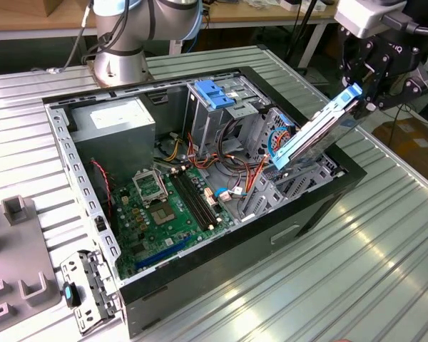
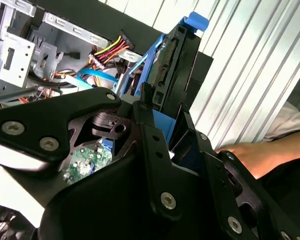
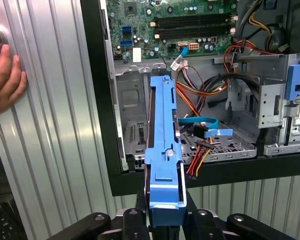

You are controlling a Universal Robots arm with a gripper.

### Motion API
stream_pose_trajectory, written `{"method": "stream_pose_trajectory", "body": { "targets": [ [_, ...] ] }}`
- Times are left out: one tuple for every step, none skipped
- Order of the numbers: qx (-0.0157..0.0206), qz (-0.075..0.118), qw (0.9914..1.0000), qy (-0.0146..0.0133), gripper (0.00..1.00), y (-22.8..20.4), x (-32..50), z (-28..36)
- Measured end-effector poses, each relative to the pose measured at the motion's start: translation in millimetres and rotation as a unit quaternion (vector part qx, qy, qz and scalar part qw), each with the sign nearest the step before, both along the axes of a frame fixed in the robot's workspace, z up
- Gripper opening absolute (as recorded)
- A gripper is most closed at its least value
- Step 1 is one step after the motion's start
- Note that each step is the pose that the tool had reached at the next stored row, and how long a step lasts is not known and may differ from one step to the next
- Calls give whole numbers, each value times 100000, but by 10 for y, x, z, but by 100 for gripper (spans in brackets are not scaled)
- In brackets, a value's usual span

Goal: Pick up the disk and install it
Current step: 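Insert the disk into the insertion slot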

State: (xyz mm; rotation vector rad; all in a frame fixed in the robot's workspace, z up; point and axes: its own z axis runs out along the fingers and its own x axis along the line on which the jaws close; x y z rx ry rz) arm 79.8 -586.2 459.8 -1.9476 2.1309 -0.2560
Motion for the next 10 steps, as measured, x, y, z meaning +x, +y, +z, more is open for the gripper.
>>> {"method": "stream_pose_trajectory", "body": {
  "targets": [
    [10, 0, 100000, -220, 36, 0, -33, 0],
    [42, 1, 99999, -334, 36, -1, -67, -1],
    [50, 3, 99999, -395, 36, -1, -88, -1],
    [51, 7, 99998, -572, 36, 0, -114, -1],
    [48, 11, 99997, -833, 36, 0, -131, -1],
    [54, 15, 99992, -1249, 36, 0, -147, -1],
    [52, 30, 99977, -2145, 36, 0, -171, -1],
    [51, 37, 99965, -2636, 36, 0, -185, -1],
    [51, 44, 99955, -2987, 36, 0, -197, -1],
    [53, 52, 99941, -3432, 36, -1, -218, -1]
  ]
}}
